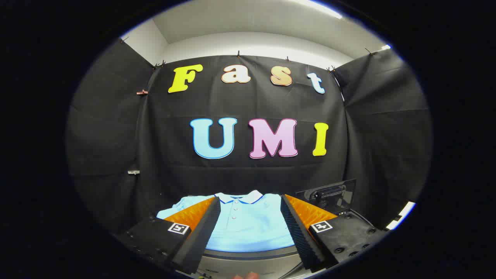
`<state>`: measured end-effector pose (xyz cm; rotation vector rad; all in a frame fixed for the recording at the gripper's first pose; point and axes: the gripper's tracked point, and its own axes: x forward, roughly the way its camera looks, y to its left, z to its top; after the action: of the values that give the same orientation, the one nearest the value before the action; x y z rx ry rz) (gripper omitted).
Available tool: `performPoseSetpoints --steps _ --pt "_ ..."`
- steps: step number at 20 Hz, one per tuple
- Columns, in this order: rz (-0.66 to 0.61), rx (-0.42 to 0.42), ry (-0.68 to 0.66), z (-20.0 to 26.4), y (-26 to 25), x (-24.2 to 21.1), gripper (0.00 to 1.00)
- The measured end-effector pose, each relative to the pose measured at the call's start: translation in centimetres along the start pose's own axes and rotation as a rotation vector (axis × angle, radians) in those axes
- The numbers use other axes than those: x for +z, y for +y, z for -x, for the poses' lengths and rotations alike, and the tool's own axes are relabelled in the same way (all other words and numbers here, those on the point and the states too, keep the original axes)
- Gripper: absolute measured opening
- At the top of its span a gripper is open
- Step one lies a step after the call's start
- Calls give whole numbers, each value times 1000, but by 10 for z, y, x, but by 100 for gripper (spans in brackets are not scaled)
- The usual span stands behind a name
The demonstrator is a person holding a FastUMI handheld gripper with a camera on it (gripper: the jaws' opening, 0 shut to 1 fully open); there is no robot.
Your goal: Put the clothes into the washing machine and then close the washing machine lid.
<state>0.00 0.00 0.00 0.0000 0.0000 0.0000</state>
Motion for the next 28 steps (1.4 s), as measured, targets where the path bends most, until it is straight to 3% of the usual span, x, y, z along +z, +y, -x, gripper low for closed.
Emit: performPoseSetpoints --steps 17,28 --pt "-1 35 13 -6 10 -4 97" --pt "44 27 64 -50 22 -21 97"
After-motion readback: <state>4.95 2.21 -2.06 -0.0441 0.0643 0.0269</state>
